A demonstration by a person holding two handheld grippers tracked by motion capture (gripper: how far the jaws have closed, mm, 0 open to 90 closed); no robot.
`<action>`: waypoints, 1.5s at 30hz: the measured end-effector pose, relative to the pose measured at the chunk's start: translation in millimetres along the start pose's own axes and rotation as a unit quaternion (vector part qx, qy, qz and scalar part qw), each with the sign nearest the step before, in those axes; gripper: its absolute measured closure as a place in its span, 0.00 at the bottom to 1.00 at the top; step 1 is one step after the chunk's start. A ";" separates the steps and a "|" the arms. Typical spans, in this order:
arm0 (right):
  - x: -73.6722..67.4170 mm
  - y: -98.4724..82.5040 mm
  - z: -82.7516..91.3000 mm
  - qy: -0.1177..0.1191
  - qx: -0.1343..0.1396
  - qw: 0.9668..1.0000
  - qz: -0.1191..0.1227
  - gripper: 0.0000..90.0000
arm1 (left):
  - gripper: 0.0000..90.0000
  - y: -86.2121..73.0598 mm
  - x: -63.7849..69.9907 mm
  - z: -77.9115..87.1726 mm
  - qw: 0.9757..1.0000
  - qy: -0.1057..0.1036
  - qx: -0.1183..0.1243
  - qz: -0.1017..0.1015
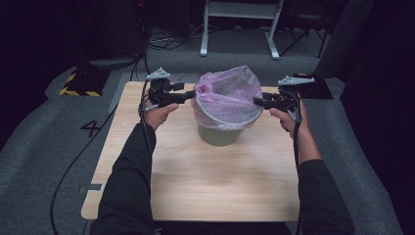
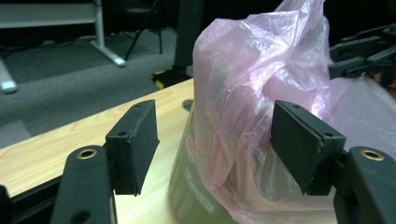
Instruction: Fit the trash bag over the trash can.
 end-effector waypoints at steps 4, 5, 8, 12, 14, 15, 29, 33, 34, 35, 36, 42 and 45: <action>-5.6 1.1 5.6 -0.003 -0.017 0.999 0.030 0.53 | 0.47 0.1 0.4 -1.1 1.000 0.001 -0.010 -0.005; -6.5 2.4 6.3 -0.005 -0.013 0.999 0.032 0.51 | 0.52 -0.8 -0.6 -1.8 1.000 0.005 -0.016 -0.010; -6.9 9.5 9.3 -0.008 0.015 1.000 0.022 0.49 | 0.58 -3.1 -3.3 -4.4 1.000 0.006 -0.023 -0.007; -2.7 14.3 3.5 -0.015 0.025 1.000 0.011 0.45 | 0.56 -3.0 -8.2 -10.2 0.999 0.024 -0.024 -0.002; 0.0 17.2 2.2 -0.015 0.037 0.999 0.006 0.44 | 0.49 -0.3 -10.9 -12.7 0.999 0.034 -0.017 0.011; 2.1 18.9 1.9 -0.018 0.044 0.999 0.002 0.44 | 0.48 1.1 -12.2 -13.7 0.999 0.033 -0.012 0.015; 13.2 23.8 -3.2 -0.046 0.086 0.995 -0.025 0.91 | 0.98 1.6 -11.0 -32.7 0.997 0.071 -0.032 -0.003; 14.7 19.1 -8.6 -0.044 0.072 0.995 -0.042 0.94 | 1.00 -4.1 -10.5 -40.2 0.996 0.067 -0.054 0.005; 15.3 18.7 -8.2 -0.042 0.074 0.995 -0.047 0.94 | 1.00 -6.1 -10.7 -41.6 0.996 0.066 -0.060 0.009; 15.5 18.2 -7.4 -0.038 0.074 0.995 -0.050 0.94 | 1.00 -8.0 -11.3 -42.4 0.996 0.064 -0.067 0.015; 15.5 17.7 -6.2 -0.034 0.073 0.995 -0.051 0.95 | 1.00 -9.9 -11.9 -42.6 0.995 0.063 -0.071 0.020; 11.6 11.7 3.7 -0.016 0.074 0.996 -0.047 0.98 | 1.00 -18.6 -7.4 -38.5 0.995 0.041 -0.088 0.013; 10.1 9.1 8.2 -0.007 0.072 0.996 -0.043 1.00 | 1.00 -25.3 -4.3 -36.3 0.994 0.036 -0.103 0.004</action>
Point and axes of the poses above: each handheld gripper's, and its own axes: z roughly backward along the jaws, y roughly out of its top, x roughly to its right, the point moved 6 cm from there along -z, roughly forward along the jaws
